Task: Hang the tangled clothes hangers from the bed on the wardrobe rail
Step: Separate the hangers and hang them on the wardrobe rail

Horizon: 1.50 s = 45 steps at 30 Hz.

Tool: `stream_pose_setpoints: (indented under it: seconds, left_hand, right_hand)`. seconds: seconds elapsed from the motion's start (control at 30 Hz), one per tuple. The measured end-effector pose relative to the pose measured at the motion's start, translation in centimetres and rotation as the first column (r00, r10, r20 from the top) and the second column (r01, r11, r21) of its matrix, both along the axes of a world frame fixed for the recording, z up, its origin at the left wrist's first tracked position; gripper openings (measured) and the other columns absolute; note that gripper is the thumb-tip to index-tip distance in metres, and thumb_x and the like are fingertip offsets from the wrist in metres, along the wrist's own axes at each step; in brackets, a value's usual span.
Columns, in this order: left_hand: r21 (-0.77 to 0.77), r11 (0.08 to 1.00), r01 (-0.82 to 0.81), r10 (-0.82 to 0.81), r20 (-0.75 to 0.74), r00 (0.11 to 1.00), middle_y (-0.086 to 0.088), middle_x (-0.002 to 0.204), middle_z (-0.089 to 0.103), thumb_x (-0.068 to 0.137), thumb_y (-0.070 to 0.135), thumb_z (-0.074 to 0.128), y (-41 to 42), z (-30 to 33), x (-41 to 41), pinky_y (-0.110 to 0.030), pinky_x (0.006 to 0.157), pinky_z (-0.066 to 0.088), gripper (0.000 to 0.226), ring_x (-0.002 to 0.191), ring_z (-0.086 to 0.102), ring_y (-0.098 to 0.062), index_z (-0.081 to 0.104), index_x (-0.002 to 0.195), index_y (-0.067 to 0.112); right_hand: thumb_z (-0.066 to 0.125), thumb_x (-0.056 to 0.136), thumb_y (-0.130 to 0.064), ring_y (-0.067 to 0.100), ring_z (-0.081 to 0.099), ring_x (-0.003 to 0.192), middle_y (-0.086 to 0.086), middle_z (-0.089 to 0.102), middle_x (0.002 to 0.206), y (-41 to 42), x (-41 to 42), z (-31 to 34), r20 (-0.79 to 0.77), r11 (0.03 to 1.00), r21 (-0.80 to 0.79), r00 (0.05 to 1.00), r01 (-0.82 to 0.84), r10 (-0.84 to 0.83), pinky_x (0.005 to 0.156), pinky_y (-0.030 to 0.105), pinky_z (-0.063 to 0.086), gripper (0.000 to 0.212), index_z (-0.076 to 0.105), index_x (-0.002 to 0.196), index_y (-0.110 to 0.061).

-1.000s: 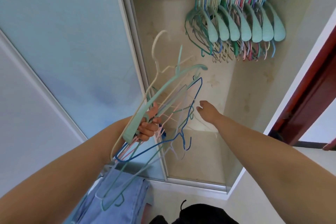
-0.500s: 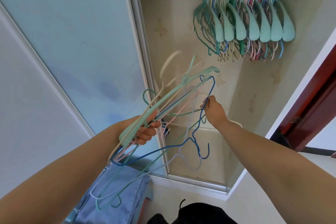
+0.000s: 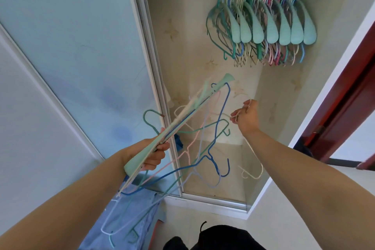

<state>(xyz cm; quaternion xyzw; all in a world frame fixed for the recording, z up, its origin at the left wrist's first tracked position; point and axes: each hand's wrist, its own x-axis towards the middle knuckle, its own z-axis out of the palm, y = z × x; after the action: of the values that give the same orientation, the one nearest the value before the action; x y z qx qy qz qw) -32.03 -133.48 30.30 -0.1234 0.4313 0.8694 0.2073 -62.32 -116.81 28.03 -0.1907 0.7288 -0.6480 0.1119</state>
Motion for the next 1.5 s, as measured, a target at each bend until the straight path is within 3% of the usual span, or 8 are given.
stream_pose_setpoints:
  seconds: [0.2, 0.3, 0.67, 0.83, 1.0, 1.23, 1.3, 1.5]
  left_hand:
    - [0.108, 0.991, -0.076, 0.078, -0.020, 0.997, -0.001, 0.045, 0.048, 0.095, 0.057, 0.041, -0.9, -2.5, 0.0, -0.019, 0.034, 0.032, 0.048, 0.033, 0.044, -0.011, 0.045, 0.075, 0.013]
    - [0.162, 0.986, -0.050, 0.061, -0.065, 0.996, -0.003, 0.049, 0.051, 0.096, 0.052, 0.042, -0.9, -1.9, -0.1, -0.020, 0.036, 0.035, 0.044, 0.037, 0.047, -0.012, 0.046, 0.077, 0.012]
    - [0.164, 0.937, -0.310, 0.321, -0.047, 0.946, 0.001, 0.036, 0.042, 0.081, 0.061, 0.060, 1.0, -1.9, -3.5, -0.017, 0.032, 0.031, 0.049, 0.028, 0.035, -0.010, 0.055, 0.067, 0.014]
    - [0.434, 0.868, -0.243, 0.342, -0.166, 0.925, -0.010, 0.054, 0.058, 0.100, 0.034, 0.041, 2.7, -2.9, -7.9, -0.031, 0.051, 0.042, 0.048, 0.045, 0.047, -0.018, 0.046, 0.137, 0.004]
    - [0.475, 0.849, -0.232, 0.383, -0.251, 0.889, -0.013, 0.048, 0.055, 0.090, 0.010, 0.059, 3.8, -3.1, -9.7, -0.030, 0.046, 0.042, 0.025, 0.042, 0.056, -0.025, 0.059, 0.115, 0.007]
    - [0.372, 0.796, -0.477, 0.573, -0.211, 0.792, 0.006, 0.038, 0.044, 0.087, 0.018, 0.063, 5.5, -2.8, -12.7, -0.016, 0.032, 0.036, 0.023, 0.031, 0.043, -0.005, 0.059, 0.110, 0.013]
    - [0.309, 0.770, -0.559, 0.626, -0.196, 0.755, 0.009, 0.037, 0.048, 0.102, 0.034, 0.035, 5.0, -2.8, -13.3, -0.015, 0.031, 0.036, 0.027, 0.030, 0.045, 0.000, 0.056, 0.094, 0.019]
    - [0.329, 0.739, -0.587, 0.643, -0.087, 0.761, 0.010, 0.038, 0.015, 0.090, 0.033, 0.049, 2.3, -3.3, -15.1, -0.015, 0.033, 0.015, 0.042, 0.030, 0.014, -0.006, 0.029, 0.054, 0.029]
  right_hand:
    - [0.018, 0.089, -0.004, 0.022, 0.045, 0.045, 0.014, 0.054, 0.068, 0.9, -1.3, 0.1, 0.046, 0.942, 0.316, 0.990, 0.114, -0.135, 0.049, 0.028, 0.042, 0.017, 0.030, 0.085, -0.016]
    - [0.030, 0.099, -0.001, 0.019, 0.046, 0.032, 0.014, 0.054, 0.056, 1.7, -1.2, -0.5, 0.226, 0.861, 0.489, 0.974, -0.142, 0.032, 0.032, 0.016, 0.035, 0.032, 0.039, 0.070, -0.010]
    - [0.045, 0.097, -0.007, 0.016, 0.056, 0.058, 0.009, 0.051, 0.107, 0.6, 0.8, 1.9, 0.193, 0.907, 0.360, 0.969, -0.217, 0.155, 0.045, 0.023, 0.041, 0.012, 0.048, 0.106, -0.015]
    - [0.051, 0.085, 0.012, 0.029, 0.066, 0.079, 0.012, 0.058, 0.107, -1.3, 5.0, 4.4, 0.108, 0.914, 0.318, 0.968, -0.251, 0.228, 0.044, 0.019, 0.046, 0.037, 0.055, 0.121, 0.004]
    - [0.048, 0.087, 0.004, 0.031, 0.055, 0.116, 0.010, 0.054, 0.134, -1.5, 10.1, 4.5, -0.269, 0.732, 0.654, 0.846, -0.190, 0.460, 0.093, 0.035, 0.046, 0.053, 0.049, 0.137, -0.015]
    - [0.047, 0.081, 0.008, 0.026, 0.052, 0.108, 0.005, 0.043, 0.138, 0.3, 10.9, 2.6, -0.445, 0.587, 0.808, 0.706, 0.051, 0.551, 0.071, 0.038, 0.047, 0.093, 0.005, 0.152, -0.034]
    - [0.048, 0.081, 0.004, 0.026, 0.047, 0.114, 0.002, 0.043, 0.134, 1.2, 10.4, 1.6, -0.482, 0.599, 0.789, 0.738, 0.133, 0.471, 0.078, 0.041, 0.050, 0.091, 0.003, 0.151, -0.034]
    - [0.046, 0.087, -0.019, 0.032, 0.048, 0.120, 0.009, 0.044, 0.135, 8.4, 6.4, -2.8, -0.208, 0.304, 0.942, 0.961, 0.146, 0.183, 0.096, 0.042, 0.041, 0.058, 0.028, 0.142, -0.016]
